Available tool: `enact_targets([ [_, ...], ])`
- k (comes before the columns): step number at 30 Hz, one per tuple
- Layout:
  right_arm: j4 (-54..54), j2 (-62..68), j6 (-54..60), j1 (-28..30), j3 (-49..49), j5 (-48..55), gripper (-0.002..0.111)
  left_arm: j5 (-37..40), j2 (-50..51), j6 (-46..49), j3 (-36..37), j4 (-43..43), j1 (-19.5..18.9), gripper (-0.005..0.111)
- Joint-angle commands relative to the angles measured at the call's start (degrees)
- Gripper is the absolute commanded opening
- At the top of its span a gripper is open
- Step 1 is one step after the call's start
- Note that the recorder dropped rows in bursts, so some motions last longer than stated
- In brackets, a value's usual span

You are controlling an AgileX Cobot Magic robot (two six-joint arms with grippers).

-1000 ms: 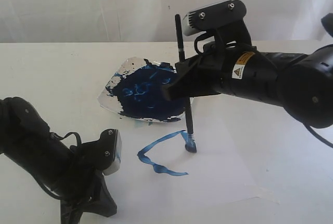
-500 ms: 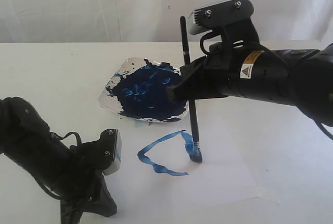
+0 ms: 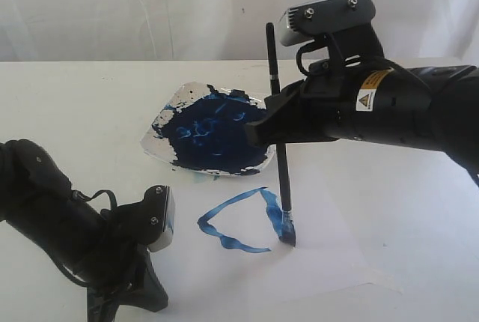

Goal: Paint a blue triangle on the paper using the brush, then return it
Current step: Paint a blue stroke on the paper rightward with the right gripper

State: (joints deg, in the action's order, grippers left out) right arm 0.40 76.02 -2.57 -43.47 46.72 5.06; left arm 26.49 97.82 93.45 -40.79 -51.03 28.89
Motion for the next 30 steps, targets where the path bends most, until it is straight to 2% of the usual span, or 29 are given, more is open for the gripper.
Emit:
enact_targets([
  [1,0.2,-0.6,-0.7,0.1,0.0,1.0,0.0,1.6,-0.1,-0.2,0.1,-0.3,0.4,0.0],
  [30,0.2,-0.5,-2.5,-0.1,0.0,-1.4,0.0,1.6,-0.1,-0.2,0.1,-0.3,0.4,0.0],
])
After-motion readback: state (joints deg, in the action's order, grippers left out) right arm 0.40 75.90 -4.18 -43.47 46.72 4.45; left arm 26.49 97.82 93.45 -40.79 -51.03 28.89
